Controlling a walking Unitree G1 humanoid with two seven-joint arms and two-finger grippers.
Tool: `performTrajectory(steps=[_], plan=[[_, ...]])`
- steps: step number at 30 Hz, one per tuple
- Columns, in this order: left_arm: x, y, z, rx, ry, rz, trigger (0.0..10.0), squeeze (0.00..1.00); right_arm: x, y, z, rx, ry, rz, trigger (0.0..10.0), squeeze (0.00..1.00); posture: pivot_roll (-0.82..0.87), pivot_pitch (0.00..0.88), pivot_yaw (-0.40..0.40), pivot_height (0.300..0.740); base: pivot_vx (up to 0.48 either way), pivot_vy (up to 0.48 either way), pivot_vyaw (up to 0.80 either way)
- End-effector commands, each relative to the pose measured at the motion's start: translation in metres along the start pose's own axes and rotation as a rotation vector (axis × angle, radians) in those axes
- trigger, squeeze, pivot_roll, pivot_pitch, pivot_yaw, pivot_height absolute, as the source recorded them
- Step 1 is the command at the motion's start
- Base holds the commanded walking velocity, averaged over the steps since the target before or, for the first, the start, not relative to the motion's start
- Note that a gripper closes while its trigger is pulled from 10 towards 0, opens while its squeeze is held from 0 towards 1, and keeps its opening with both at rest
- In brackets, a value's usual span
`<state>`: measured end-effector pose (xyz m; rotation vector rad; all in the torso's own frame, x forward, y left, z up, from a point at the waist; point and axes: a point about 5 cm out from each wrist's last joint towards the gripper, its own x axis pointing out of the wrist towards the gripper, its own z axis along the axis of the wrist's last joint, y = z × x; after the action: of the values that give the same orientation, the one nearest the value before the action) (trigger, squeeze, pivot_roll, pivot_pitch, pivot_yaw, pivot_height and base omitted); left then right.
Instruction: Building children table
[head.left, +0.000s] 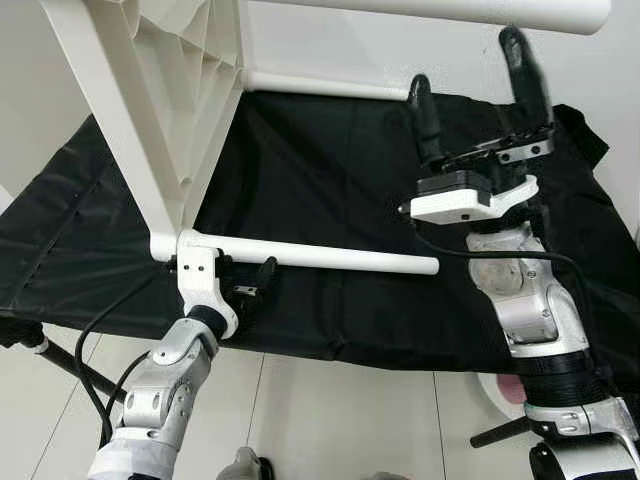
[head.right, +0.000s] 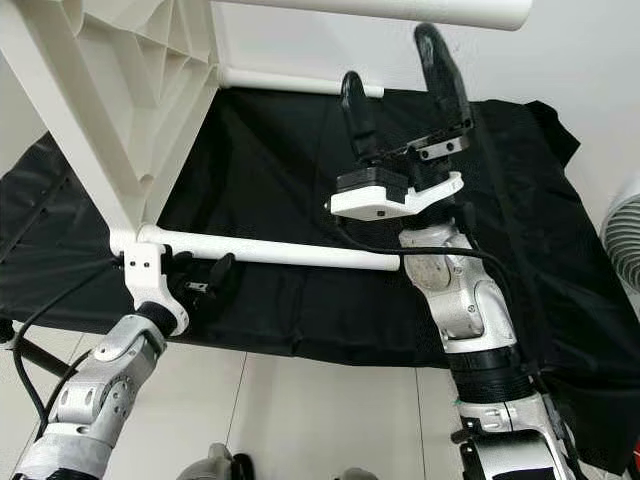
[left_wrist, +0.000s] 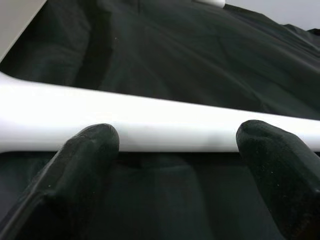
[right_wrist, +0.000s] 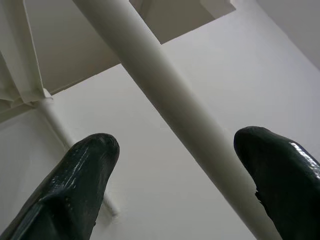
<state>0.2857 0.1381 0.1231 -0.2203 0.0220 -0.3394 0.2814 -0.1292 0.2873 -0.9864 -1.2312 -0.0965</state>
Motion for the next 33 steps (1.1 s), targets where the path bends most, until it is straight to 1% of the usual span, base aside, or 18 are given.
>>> performTrajectory(steps=[1,3,4,5,7,10,13,17,19,22,24,25,29,31,33], plan=[[0.001,-0.007,-0.001,-0.007,-0.003,-0.129,10.0,0.0,0.005,0.001,0.005,-0.007,-0.047,-0.013,10.0,0.0,-0.06,0.066,0.023,0.74,0.0,0.0,0.0],[0.001,-0.007,-0.002,-0.007,-0.002,-0.129,10.0,0.0,0.006,0.002,0.005,-0.01,-0.055,-0.009,10.0,0.0,-0.06,0.066,0.023,0.74,0.0,0.0,0.0],[0.001,-0.008,-0.002,-0.006,-0.001,-0.131,10.0,0.0,0.014,0.0,0.007,0.001,-0.081,-0.014,10.0,0.0,-0.06,0.066,0.023,0.74,0.0,0.0,0.0],[0.001,-0.008,-0.002,-0.006,-0.001,-0.131,10.0,0.0,0.014,0.0,0.007,0.001,-0.081,-0.014,10.0,0.0,-0.06,0.066,0.023,0.74,0.0,0.0,0.0],[0.002,-0.008,-0.002,-0.004,0.0,-0.13,10.0,0.0,0.021,0.0,0.009,0.028,-0.092,-0.005,10.0,0.0,-0.07,0.067,0.023,0.74,0.0,0.0,0.0],[0.002,-0.008,-0.002,-0.003,-0.001,-0.13,10.0,0.0,0.023,0.0,0.009,0.04,-0.092,-0.005,10.0,0.0,-0.07,0.067,0.023,0.74,0.0,0.0,0.0],[0.003,-0.008,-0.001,-0.003,-0.004,-0.131,10.0,0.0,0.03,0.0,0.011,0.064,-0.114,0.004,10.0,0.0,-0.07,0.067,0.023,0.74,0.0,0.0,0.0],[0.003,-0.008,0.0,0.002,-0.006,-0.131,10.0,0.0,0.036,0.003,0.013,0.077,-0.13,0.037,10.0,0.0,-0.07,0.065,0.027,0.74,0.0,0.0,0.0],[0.004,-0.007,0.0,0.002,-0.007,-0.132,10.0,0.0,0.043,0.005,0.015,0.108,-0.14,0.075,10.0,0.0,-0.07,0.065,0.027,0.74,0.0,0.0,0.0],[0.004,-0.007,0.001,0.007,-0.007,-0.134,10.0,0.0,0.051,0.008,0.015,0.104,-0.148,0.14,10.0,0.0,-0.07,0.065,0.027,0.74,0.0,0.0,0.0],[0.004,-0.007,0.001,0.008,-0.006,-0.134,10.0,0.0,0.053,0.009,0.014,0.096,-0.149,0.157,10.0,0.0,-0.07,0.063,0.035,0.74,0.0,0.0,0.0],[0.005,-0.007,0.001,0.008,-0.007,-0.136,10.0,0.0,0.056,0.009,0.014,0.111,-0.152,0.172,10.0,0.0,-0.07,0.061,0.036,0.74,0.0,0.0,0.0],[0.005,-0.007,0.001,0.01,-0.007,-0.138,10.0,0.0,0.061,0.008,0.014,0.114,-0.16,0.19,10.0,0.0,-0.07,0.061,0.036,0.74,0.0,0.0,0.0],[0.006,-0.007,0.002,0.009,-0.009,-0.138,10.0,0.0,0.069,0.007,0.014,0.101,-0.17,0.208,10.0,0.0,-0.08,0.057,0.032,0.74,0.0,0.0,0.0],[0.006,-0.007,0.002,0.009,-0.01,-0.138,10.0,0.0,0.071,0.006,0.014,0.096,-0.174,0.213,10.0,0.0,-0.08,0.054,0.032,0.74,0.0,0.0,0.0]])
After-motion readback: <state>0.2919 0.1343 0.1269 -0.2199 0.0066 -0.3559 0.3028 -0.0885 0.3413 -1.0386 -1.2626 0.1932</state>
